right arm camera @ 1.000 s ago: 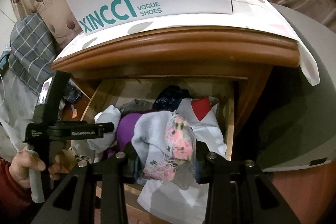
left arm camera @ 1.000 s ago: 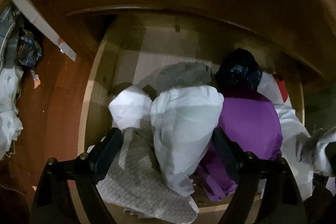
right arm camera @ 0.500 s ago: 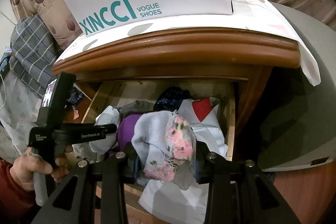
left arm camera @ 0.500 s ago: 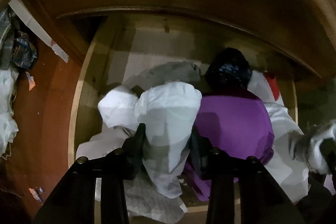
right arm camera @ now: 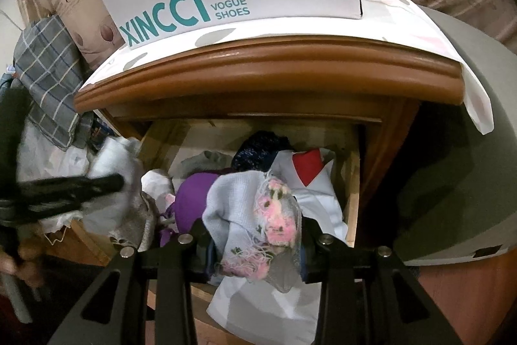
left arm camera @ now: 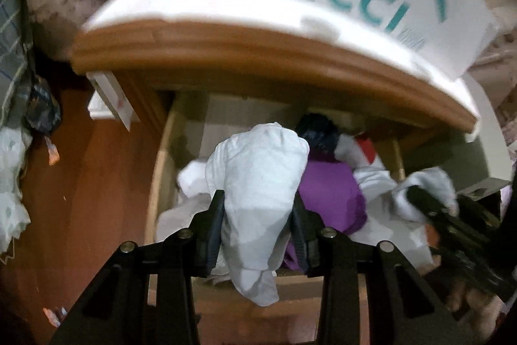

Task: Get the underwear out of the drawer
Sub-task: 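Grasp the white underwear with the left tool while the right tool holds its item, then lift the white underwear into the XINCCI box and open the left tool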

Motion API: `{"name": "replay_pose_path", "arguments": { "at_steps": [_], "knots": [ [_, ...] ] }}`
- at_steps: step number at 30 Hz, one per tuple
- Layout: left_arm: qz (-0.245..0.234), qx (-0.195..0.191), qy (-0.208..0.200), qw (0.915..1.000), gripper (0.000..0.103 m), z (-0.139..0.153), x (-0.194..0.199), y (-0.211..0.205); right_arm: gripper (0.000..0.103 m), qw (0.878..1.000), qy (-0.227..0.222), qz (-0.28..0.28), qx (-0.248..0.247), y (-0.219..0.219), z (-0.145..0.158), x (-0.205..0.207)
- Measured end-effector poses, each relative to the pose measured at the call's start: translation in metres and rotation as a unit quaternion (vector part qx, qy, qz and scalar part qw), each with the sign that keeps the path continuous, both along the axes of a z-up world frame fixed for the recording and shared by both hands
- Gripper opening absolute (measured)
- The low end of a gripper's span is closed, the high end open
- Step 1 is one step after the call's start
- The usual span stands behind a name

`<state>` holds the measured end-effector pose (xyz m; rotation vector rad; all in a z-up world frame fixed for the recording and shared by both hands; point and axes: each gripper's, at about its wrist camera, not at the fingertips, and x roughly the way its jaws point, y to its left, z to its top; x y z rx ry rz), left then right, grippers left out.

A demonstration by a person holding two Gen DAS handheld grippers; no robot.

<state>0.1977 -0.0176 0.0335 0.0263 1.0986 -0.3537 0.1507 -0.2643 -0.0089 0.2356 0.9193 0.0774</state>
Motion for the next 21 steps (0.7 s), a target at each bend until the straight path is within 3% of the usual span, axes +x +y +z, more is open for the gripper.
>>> {"name": "replay_pose_path", "arguments": {
  "at_steps": [10,21],
  "knots": [
    [-0.025,0.002,-0.088,0.9958,0.034,0.090,0.004,0.019,0.036,1.000,0.006,0.000,-0.021,0.003,-0.003,0.001],
    [-0.045,-0.022,-0.183,0.9818,0.034,0.206,0.066,0.004,0.036,1.000,0.011,-0.002,-0.021,0.001,-0.005,0.002]
  ]
}}
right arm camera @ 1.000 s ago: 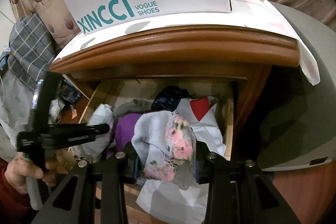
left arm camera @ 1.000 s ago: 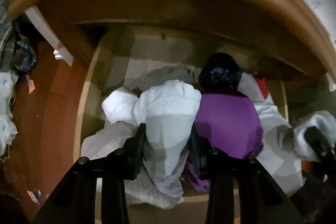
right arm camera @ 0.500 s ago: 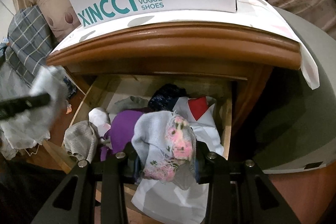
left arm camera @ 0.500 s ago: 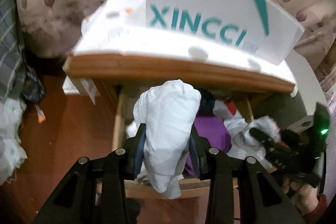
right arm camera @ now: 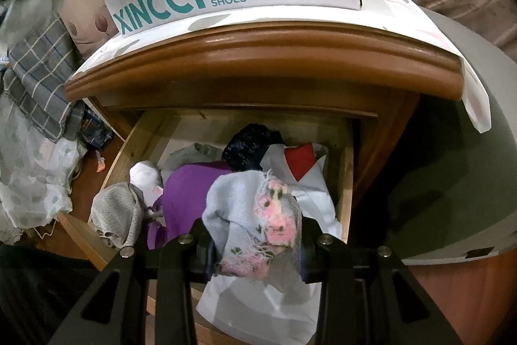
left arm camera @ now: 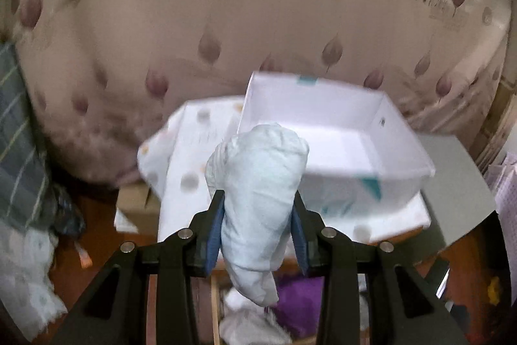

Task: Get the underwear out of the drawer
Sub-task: 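Lift the white underwear into the XINCCI box and open the left tool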

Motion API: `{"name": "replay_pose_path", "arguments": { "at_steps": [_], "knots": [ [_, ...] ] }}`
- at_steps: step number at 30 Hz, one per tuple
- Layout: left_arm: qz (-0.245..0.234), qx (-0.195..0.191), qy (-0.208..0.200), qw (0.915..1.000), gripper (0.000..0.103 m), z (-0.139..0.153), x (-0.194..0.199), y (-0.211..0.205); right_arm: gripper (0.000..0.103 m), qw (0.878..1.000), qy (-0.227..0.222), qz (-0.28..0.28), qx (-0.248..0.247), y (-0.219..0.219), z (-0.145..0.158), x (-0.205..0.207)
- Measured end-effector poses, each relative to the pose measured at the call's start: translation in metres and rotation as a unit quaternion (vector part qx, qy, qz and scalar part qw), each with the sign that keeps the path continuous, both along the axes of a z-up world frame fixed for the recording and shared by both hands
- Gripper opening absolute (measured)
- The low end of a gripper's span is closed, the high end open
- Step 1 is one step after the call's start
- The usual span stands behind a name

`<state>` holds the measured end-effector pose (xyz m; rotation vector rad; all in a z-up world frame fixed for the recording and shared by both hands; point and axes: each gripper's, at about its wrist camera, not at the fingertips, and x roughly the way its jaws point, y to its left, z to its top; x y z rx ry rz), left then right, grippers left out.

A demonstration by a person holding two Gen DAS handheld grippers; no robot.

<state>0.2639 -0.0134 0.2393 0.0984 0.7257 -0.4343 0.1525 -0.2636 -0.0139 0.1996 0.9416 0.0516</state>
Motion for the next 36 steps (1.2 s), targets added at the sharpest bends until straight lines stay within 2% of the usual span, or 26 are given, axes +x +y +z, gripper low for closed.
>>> {"name": "replay_pose_path", "arguments": {
  "at_steps": [4,8,11,13,18,25,29,36],
  "knots": [
    [-0.026,-0.005,-0.016,0.9995,0.034,0.027,0.032,-0.024,0.036,1.000,0.001,0.001,0.001,0.000,0.000,0.000],
    [-0.045,-0.013,-0.010,0.9989,0.034,0.035,0.065,-0.052,0.036,1.000,0.004,-0.001,0.002,-0.001,-0.003,0.000],
    [-0.056,-0.010,-0.001,0.9984,0.035,0.027,0.087,-0.073,0.036,1.000,0.008,-0.003,0.009,-0.002,-0.005,0.000],
    [-0.060,-0.006,0.021,0.9980,0.035,0.015,0.104,-0.085,0.036,1.000,0.010,-0.004,0.012,-0.002,-0.006,0.000],
    [-0.041,0.022,0.057,0.9973,0.035,-0.025,0.126,-0.097,0.036,1.000,0.016,-0.005,0.025,-0.004,-0.008,0.002],
    [-0.012,0.034,0.105,0.9938,0.034,-0.068,0.130,-0.085,0.036,0.999,0.018,-0.005,0.029,-0.004,-0.007,0.003],
    [-0.010,0.039,0.093,0.9948,0.035,-0.071,0.121,-0.080,0.036,0.999,0.017,-0.004,0.028,-0.003,-0.007,0.003],
    [0.001,0.038,0.103,0.9940,0.035,-0.070,0.106,-0.075,0.036,0.999,0.018,-0.007,0.030,-0.004,-0.008,0.004]
  ]
}}
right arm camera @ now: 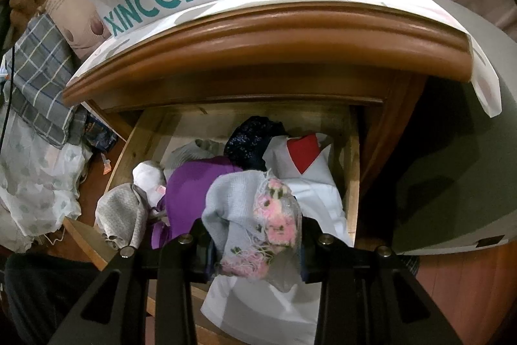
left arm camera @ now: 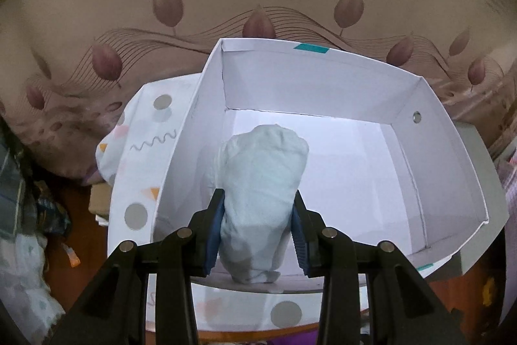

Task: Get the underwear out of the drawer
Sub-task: 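Lift the white underwear into the XINCCI box and open the left tool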

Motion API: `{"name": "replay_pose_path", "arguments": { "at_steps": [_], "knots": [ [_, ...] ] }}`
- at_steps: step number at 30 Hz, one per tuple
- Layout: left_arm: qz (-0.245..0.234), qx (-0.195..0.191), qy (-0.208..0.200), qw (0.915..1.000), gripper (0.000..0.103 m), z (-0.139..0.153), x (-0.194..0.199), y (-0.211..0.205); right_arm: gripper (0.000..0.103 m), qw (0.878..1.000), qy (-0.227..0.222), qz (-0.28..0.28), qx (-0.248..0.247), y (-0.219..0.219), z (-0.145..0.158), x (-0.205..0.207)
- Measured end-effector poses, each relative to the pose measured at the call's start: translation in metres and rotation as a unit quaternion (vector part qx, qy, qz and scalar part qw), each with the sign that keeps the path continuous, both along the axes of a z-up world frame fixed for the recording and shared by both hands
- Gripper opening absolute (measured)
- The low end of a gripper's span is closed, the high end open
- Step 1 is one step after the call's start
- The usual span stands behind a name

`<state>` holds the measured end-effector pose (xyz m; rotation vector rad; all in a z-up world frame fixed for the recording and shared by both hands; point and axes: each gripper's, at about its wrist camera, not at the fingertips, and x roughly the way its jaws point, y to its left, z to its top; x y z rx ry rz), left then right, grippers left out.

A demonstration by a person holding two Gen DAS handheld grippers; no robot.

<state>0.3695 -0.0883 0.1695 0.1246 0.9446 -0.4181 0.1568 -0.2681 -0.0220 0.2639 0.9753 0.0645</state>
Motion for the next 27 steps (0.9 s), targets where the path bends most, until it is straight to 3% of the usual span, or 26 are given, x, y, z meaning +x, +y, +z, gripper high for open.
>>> {"name": "replay_pose_path", "arguments": {
  "at_steps": [10,19,22,25,27],
  "knots": [
    [0.021,0.008,0.013,0.9997,0.035,0.004,-0.024,0.004,0.036,1.000,-0.001,0.001,-0.001,0.002,0.000,-0.001],
    [0.036,0.043,-0.018,0.9982,0.040,0.003,-0.024,-0.001,0.036,1.000,-0.001,0.001,-0.003,0.002,0.002,-0.001],
    [0.045,0.051,-0.043,0.9968,0.051,0.011,-0.023,0.000,0.036,1.000,-0.001,0.002,-0.004,0.002,0.002,-0.001],
    [0.043,0.043,-0.055,0.9967,0.070,0.020,-0.023,0.003,0.036,1.000,-0.001,0.003,-0.003,0.002,0.003,-0.001],
    [0.039,0.044,-0.065,0.9961,0.073,0.025,-0.026,0.002,0.036,1.000,-0.001,0.003,-0.001,0.002,0.002,-0.001]
  ]
}}
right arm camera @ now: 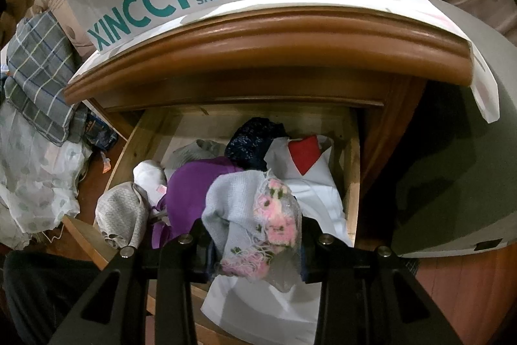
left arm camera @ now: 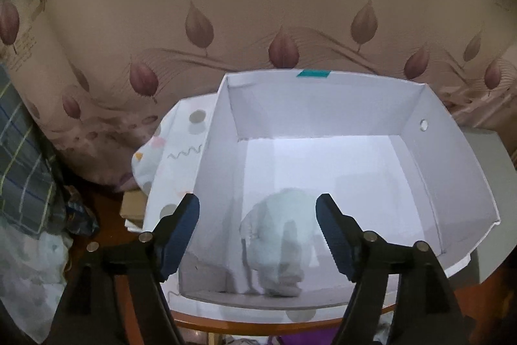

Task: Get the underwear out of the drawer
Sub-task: 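Lift the white underwear into the XINCCI box and open the left tool, then lift the pink-floral underwear into the XINCCI box and open the right tool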

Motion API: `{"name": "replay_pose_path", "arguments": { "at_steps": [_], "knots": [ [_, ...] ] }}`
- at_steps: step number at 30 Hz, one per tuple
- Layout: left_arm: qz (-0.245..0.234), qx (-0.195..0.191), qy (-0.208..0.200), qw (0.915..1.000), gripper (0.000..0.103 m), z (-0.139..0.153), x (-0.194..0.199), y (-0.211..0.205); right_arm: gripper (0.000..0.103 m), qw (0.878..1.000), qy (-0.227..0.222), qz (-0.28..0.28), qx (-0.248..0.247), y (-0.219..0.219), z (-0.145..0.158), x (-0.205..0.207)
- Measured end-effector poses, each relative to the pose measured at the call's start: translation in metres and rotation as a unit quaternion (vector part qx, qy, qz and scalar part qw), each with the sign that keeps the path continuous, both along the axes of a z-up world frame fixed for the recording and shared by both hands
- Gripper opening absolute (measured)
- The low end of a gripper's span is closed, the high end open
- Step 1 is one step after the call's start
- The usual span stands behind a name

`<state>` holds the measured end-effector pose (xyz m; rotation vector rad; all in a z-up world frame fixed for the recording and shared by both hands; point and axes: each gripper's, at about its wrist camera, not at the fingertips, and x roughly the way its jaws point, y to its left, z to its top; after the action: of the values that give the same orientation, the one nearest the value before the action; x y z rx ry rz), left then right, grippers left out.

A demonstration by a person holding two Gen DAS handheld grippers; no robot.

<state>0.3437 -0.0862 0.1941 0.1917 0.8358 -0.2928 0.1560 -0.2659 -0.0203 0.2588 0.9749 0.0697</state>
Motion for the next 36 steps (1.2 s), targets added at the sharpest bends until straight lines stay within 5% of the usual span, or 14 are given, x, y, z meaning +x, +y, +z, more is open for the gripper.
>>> {"name": "replay_pose_path", "arguments": {
  "at_steps": [10,15,30,36],
  "knots": [
    [0.005,0.004,-0.044,0.9990,0.077,0.016,-0.036,0.015,0.036,1.000,-0.010,0.006,-0.010,0.003,0.003,-0.001],
    [0.018,0.024,-0.090,0.9955,0.087,0.015,-0.074,0.033,0.036,1.000,-0.018,0.008,-0.011,0.004,0.005,-0.002],
    [0.126,0.012,-0.021,0.9918,0.087,-0.104,-0.127,0.103,0.036,0.998,-0.049,0.012,-0.043,0.013,0.031,-0.008],
    [0.128,0.012,-0.001,0.9917,0.087,-0.141,-0.129,0.106,0.036,0.998,-0.041,0.015,-0.041,0.011,0.051,-0.009]
  ]
}}
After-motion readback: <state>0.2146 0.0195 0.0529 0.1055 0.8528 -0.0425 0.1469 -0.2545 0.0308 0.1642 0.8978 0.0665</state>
